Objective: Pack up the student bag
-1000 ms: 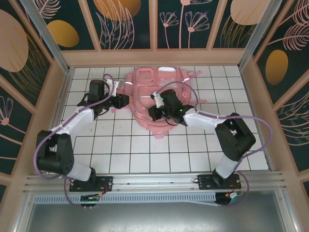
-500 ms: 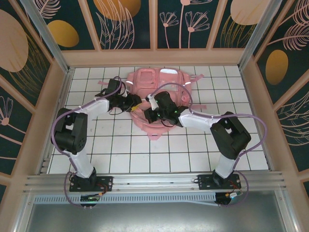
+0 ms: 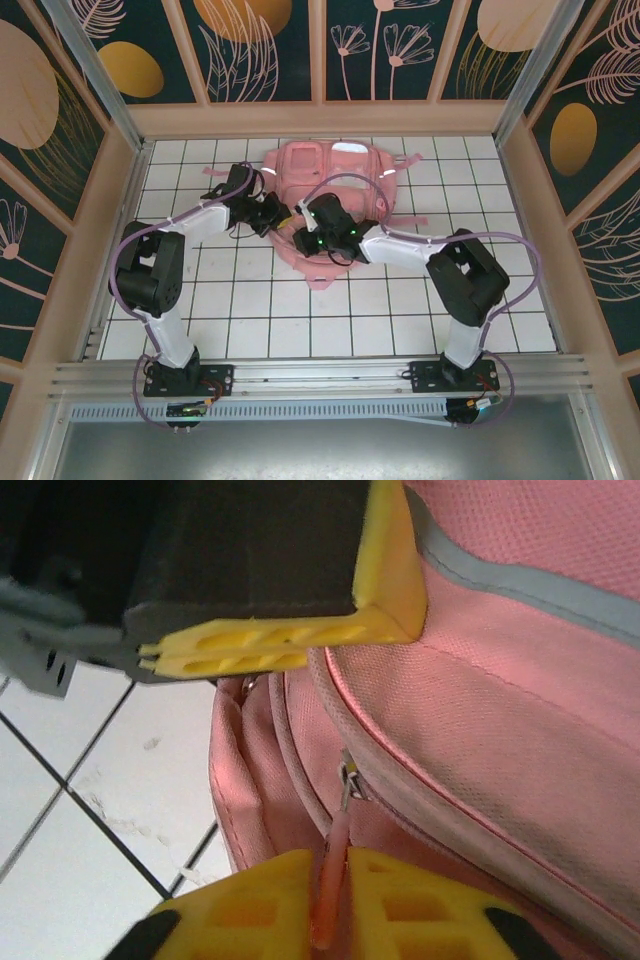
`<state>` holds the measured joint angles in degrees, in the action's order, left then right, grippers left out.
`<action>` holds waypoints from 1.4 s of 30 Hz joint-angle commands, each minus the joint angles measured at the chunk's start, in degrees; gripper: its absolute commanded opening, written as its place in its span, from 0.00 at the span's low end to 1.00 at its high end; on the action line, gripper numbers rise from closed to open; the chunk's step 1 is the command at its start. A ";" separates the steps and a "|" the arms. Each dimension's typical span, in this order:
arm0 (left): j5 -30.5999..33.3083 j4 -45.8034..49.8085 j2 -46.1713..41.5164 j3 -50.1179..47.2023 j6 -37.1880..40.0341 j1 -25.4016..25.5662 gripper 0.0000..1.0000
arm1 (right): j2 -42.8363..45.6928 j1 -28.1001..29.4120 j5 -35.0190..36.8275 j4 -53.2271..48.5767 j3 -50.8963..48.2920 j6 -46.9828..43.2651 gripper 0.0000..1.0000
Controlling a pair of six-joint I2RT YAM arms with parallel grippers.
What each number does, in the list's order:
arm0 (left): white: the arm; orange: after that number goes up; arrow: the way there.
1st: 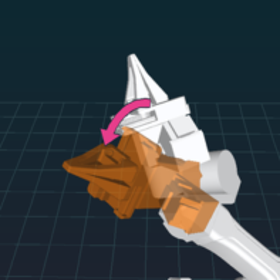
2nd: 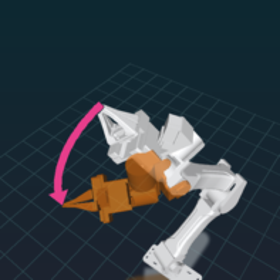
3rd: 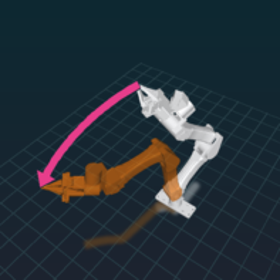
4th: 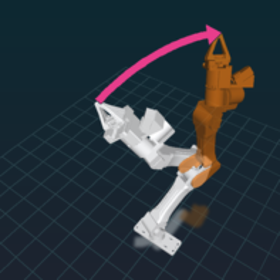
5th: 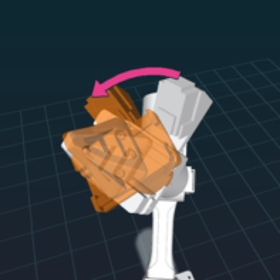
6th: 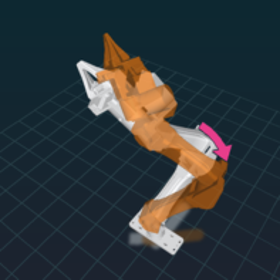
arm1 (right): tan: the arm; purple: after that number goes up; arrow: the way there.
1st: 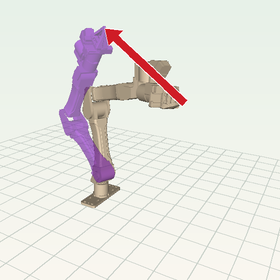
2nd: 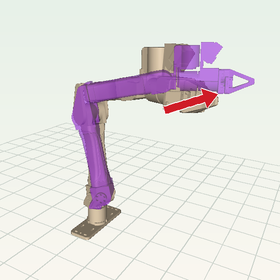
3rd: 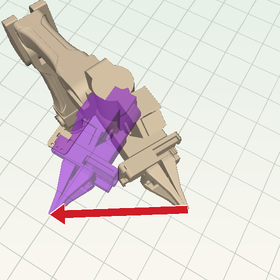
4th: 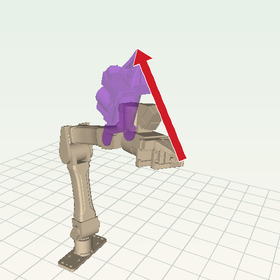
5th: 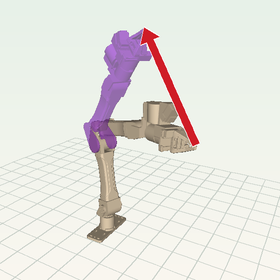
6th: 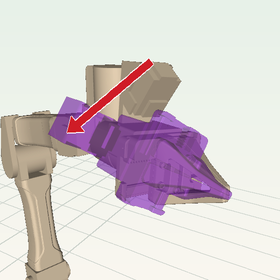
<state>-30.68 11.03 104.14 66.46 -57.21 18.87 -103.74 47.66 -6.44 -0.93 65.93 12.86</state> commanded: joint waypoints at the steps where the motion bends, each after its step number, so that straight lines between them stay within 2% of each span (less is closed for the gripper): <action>1: -2.27 3.76 -1.61 1.54 -2.38 0.61 0.00 | -1.93 0.94 0.20 -3.26 3.50 2.35 0.27; 7: -3.93 4.15 -4.01 -0.81 -3.21 1.34 0.00 | -5.33 1.12 6.11 -5.85 8.61 8.01 0.33; 12: -4.18 3.74 -5.37 -1.15 -4.11 1.42 0.00 | -8.30 1.67 18.56 -11.05 12.76 14.90 0.34; 15: -3.89 3.65 -5.61 -1.58 -4.14 1.37 0.00 | -8.28 2.13 23.94 -13.44 13.31 20.07 0.28; 16: -3.64 3.65 -5.61 -1.80 -4.14 1.40 0.00 | -7.85 2.25 25.72 -14.22 12.94 22.61 0.22; 17: -3.47 3.57 -5.61 -2.00 -4.14 1.34 0.00 | -7.33 2.10 26.36 -14.54 12.43 24.28 0.12; 18: -3.37 3.39 -5.59 -2.20 -4.13 1.38 0.00 | -6.53 2.26 25.99 -13.58 11.37 24.99 0.05; 20: -3.25 3.30 -5.61 -2.14 -3.42 1.34 0.00 | -4.96 2.26 24.09 -11.81 9.43 25.07 0.00; 23: -0.14 6.13 -5.08 0.32 1.84 1.18 0.00 | -2.05 1.59 20.08 -11.87 6.83 22.19 0.00; 25: 4.86 10.47 -4.00 2.99 7.23 0.38 0.00 | 1.19 0.66 15.35 -10.95 3.46 15.78 0.00; 27: 9.00 13.20 -3.22 4.32 11.27 -1.04 0.00 | 3.49 -0.46 13.67 -14.33 1.78 10.94 0.00; 30: 7.87 12.76 -2.40 3.27 13.29 -4.82 0.00 | 6.67 -2.91 15.81 -18.13 -3.15 4.73 0.00; 33: 8.20 13.77 -0.76 4.39 17.44 -7.15 0.00 | 9.18 -6.85 13.51 -18.31 -7.96 0.92 0.00; 36: 6.80 17.99 3.62 10.45 28.19 -7.43 0.00 | 11.16 -10.07 14.91 -17.46 -10.74 -0.69 0.00; 38: 10.63 23.29 7.56 16.26 33.78 -7.97 0.00 | 11.70 -10.49 13.79 -16.04 -11.55 -3.61 0.00; 41: 17.55 29.89 13.77 26.35 36.88 -8.89 0.01 | 11.64 -9.10 5.68 -11.89 -11.98 -7.41 0.00; 42: 18.44 31.06 14.81 29.23 35.97 -9.03 0.08 | 11.22 -7.94 2.97 -10.63 -11.13 -7.61 0.00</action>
<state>-26.92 37.06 115.61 88.95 -27.33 13.47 -94.00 38.79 1.08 -8.84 55.96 9.63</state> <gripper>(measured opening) 0.052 0.040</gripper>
